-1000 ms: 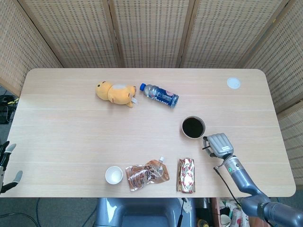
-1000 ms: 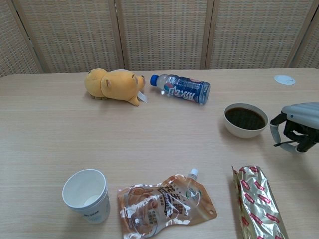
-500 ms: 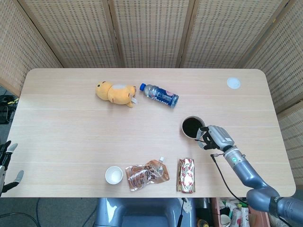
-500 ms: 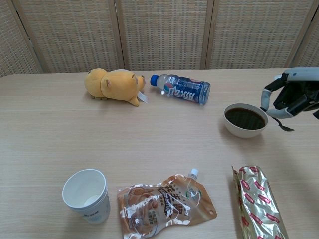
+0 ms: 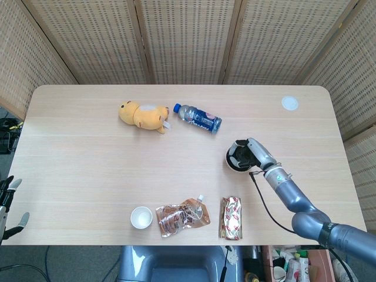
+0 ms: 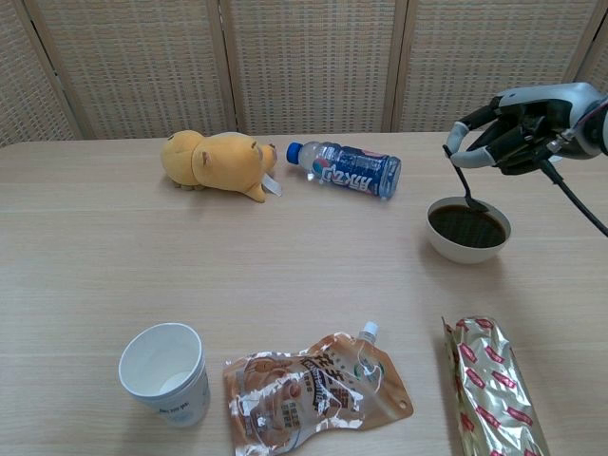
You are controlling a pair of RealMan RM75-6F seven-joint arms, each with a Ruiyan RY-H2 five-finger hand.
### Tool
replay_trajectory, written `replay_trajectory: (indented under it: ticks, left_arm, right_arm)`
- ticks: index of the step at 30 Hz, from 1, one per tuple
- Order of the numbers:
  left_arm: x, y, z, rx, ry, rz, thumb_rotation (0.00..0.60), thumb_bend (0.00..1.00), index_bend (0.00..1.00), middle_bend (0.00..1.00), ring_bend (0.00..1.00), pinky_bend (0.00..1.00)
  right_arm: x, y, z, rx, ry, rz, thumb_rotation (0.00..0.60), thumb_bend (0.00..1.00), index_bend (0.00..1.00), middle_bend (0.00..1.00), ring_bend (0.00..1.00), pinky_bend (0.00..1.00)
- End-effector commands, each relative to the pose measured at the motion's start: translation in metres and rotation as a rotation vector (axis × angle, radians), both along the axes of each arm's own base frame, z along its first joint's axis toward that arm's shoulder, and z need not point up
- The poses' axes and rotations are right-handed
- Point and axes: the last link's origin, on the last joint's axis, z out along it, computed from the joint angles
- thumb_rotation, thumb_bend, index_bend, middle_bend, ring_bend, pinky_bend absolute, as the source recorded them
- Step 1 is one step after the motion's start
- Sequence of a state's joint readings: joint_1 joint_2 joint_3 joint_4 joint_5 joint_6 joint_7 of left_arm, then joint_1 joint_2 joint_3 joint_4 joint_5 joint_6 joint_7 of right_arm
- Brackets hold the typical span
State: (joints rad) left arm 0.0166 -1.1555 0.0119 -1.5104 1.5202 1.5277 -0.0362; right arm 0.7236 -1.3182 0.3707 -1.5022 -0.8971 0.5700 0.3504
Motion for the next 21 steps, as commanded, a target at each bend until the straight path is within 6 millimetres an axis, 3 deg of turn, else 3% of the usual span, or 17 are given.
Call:
replay_trajectory:
  ticks: [1,12,21]
  left_arm:
    - [-0.001,-0.001,0.000,-0.001,0.001,0.006,0.600,0.38,0.00,0.00,0.00,0.00]
    - [-0.003,-0.003,0.001,0.002,0.005,0.022,0.600,0.38,0.00,0.00,0.00,0.00]
    - [-0.001,-0.003,0.001,0.002,0.010,0.019,0.600,0.38,0.00,0.00,0.00,0.00]
  right_arm:
    - [0.006,-0.010,-0.013,0.006,-0.019,-0.017,0.600,0.93,0.74,0.96,0.99,1.00]
    - [0.000,-0.028,-0.050,0.013,0.041,-0.058,0.600,0.94,0.74,0.96,0.99,1.00]
    - [-0.022,-0.028,-0.058,0.027,0.105,-0.088,0.600,0.95,0.74,0.96,0.99,1.00]
